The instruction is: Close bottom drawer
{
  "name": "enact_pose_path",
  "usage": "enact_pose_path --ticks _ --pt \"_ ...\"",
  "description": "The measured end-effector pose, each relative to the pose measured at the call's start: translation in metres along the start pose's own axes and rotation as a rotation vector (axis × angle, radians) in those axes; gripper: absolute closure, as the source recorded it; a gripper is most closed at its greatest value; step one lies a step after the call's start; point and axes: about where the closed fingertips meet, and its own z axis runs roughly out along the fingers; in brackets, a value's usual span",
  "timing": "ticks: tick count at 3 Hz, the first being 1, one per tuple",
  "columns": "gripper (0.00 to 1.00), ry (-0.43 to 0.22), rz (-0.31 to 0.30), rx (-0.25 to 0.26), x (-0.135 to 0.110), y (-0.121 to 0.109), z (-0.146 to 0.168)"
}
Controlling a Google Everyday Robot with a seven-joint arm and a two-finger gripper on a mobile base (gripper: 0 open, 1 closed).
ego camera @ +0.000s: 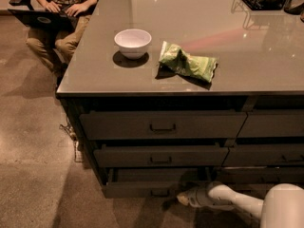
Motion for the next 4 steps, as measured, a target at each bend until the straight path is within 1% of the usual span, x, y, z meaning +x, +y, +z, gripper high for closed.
enact_pose_path --ticks 1,3,4 --pt "1.0 -0.05 -0.011 0.039 -0.015 -0.02 -0.001" --pt "1.0 -0.097 -0.04 0.073 -0.043 -0.05 0.0" --pt "1.0 -0.107 -0.048 0.086 -0.048 -0.056 -0.003"
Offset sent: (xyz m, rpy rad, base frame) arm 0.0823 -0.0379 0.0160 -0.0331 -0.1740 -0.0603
